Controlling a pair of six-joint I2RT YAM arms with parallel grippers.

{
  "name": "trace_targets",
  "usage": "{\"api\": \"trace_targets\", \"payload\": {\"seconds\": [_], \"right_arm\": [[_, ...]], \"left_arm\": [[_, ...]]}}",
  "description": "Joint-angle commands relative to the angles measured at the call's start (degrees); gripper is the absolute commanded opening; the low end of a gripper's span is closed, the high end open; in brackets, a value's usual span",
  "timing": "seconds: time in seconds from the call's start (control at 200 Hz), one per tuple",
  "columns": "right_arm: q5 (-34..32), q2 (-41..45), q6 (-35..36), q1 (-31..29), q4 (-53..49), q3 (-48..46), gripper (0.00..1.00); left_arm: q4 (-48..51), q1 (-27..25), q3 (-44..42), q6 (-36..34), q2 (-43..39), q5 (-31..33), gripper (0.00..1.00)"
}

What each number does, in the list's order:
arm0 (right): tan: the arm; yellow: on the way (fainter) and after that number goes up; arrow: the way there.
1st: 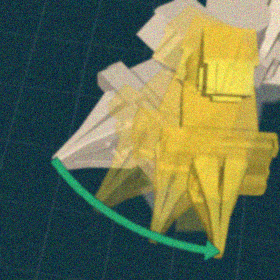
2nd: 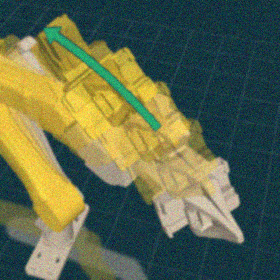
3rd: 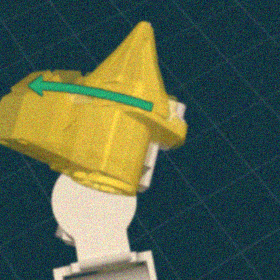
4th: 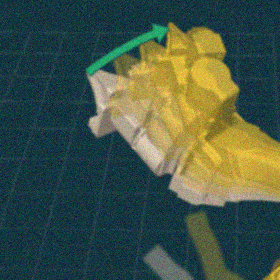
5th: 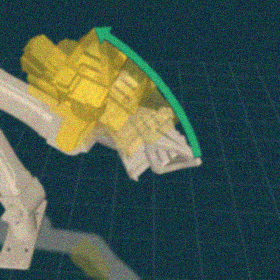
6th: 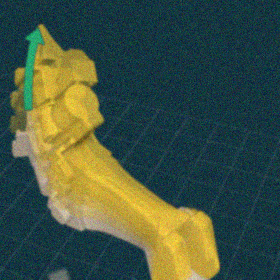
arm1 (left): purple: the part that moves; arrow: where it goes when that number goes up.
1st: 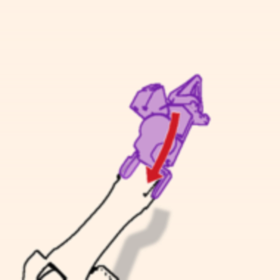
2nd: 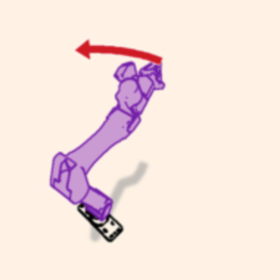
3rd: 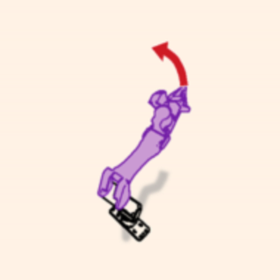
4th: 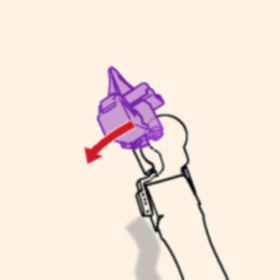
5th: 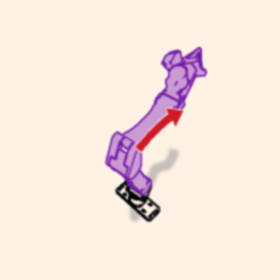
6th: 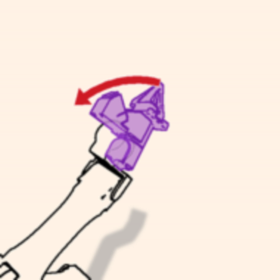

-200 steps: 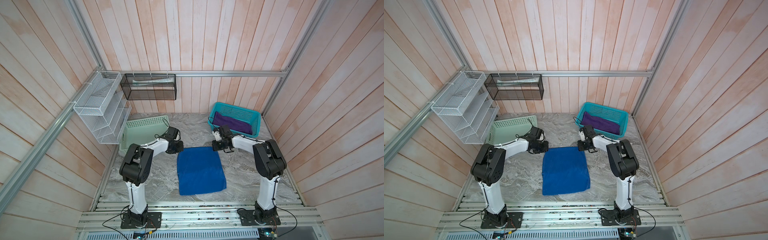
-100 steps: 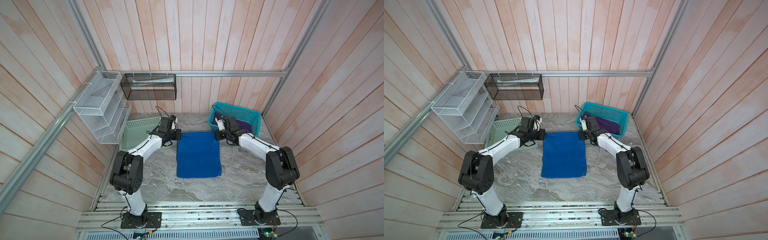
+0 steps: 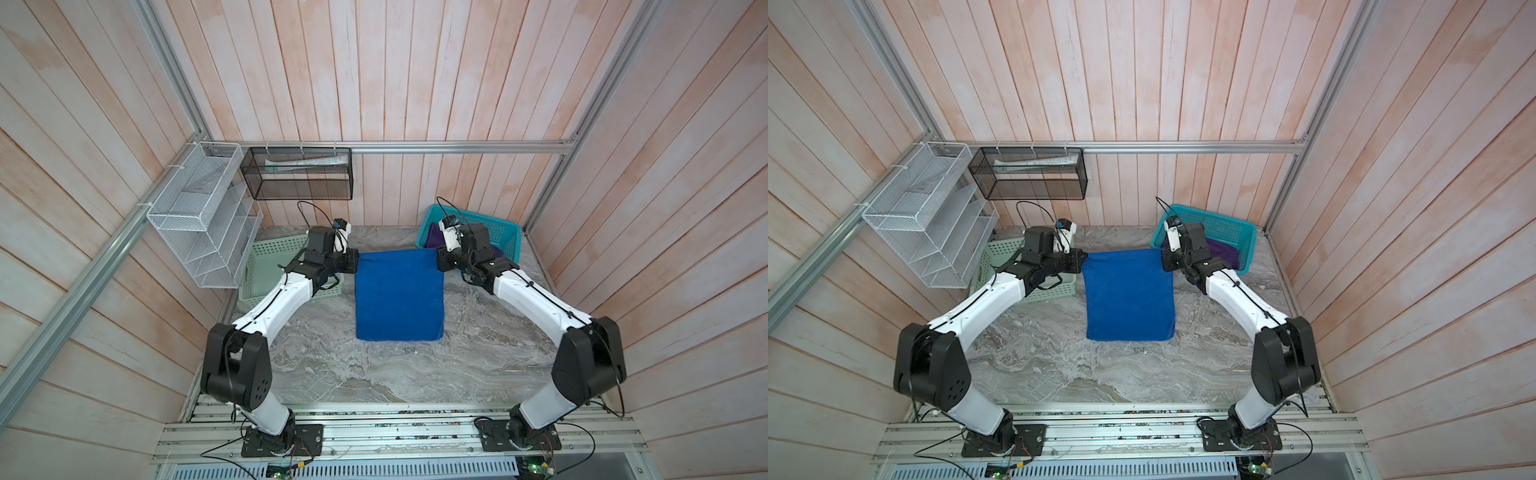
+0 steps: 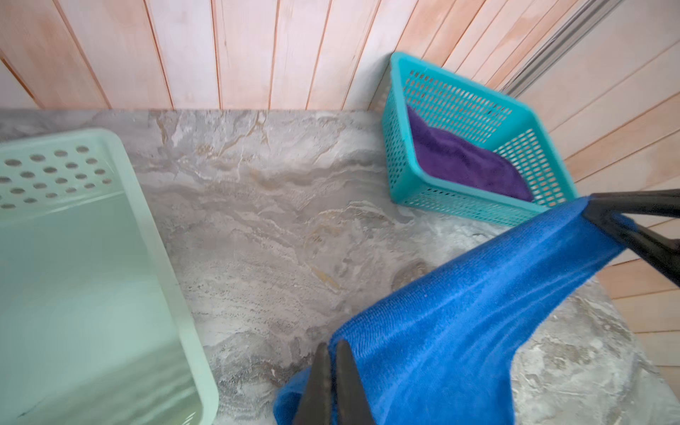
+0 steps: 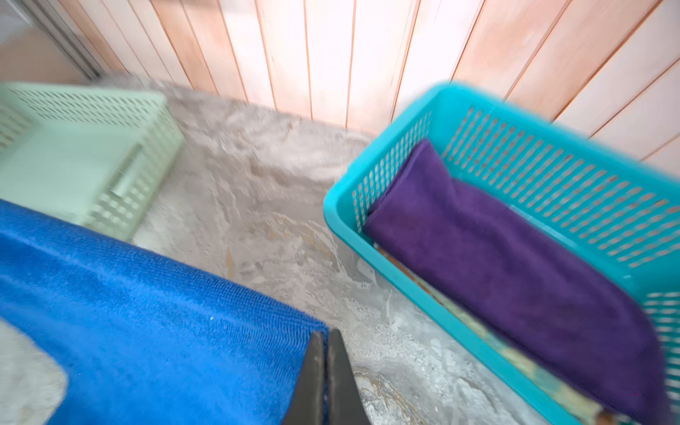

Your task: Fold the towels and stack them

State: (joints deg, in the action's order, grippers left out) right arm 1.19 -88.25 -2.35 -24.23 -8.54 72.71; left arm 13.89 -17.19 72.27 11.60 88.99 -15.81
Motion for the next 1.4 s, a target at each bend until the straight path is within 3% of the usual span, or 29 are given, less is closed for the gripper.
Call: {"api": "trace_targets", "payload": {"seconds": [0.0, 0.335, 0.565, 0.735, 0.82, 0.95, 1.035, 1.18, 1.395], "right_arm": [[-3.9, 7.4, -0.2, -2.8, 2.8, -3.4, 0.00], [-18.6, 27.3, 0.2, -17.4, -2.5, -6.2, 0.00], [-26.7, 33.1, -4.1, -27.7, -10.8, -3.7, 0.00], [-27.6, 33.0, -8.4, -28.8, -15.3, -3.1, 0.00], [-26.3, 31.6, -8.7, -24.9, -14.4, -5.3, 0.00], [-6.4, 27.9, -11.4, -8.4, -8.2, -10.6, 0.00], [0.6, 23.8, -10.5, -2.1, -1.0, -14.1, 0.00], [8.3, 11.2, -6.3, 3.1, 5.9, -13.6, 0.00], [10.9, -2.9, -2.1, 3.9, 7.3, -7.8, 0.00]], "left_arm": [[-2.3, -0.5, -3.2, -0.8, -7.3, -0.9, 0.00], [4.3, -9.6, -4.9, -2.4, -27.5, 7.0, 0.00], [12.4, -16.3, -3.4, -0.4, -35.2, 11.9, 0.00], [16.8, -16.6, -3.5, 1.0, -36.7, 13.4, 0.00], [16.3, -16.4, -5.2, 0.4, -35.0, 15.3, 0.00], [12.1, -11.5, -7.3, 0.1, -28.6, 10.9, 0.00], [6.4, -6.3, -9.4, 0.5, -23.7, 4.9, 0.00], [-3.9, -0.6, -10.8, 1.3, -11.9, -3.9, 0.00], [-13.7, 1.2, -8.7, 0.7, 0.4, -9.2, 0.00]]}}
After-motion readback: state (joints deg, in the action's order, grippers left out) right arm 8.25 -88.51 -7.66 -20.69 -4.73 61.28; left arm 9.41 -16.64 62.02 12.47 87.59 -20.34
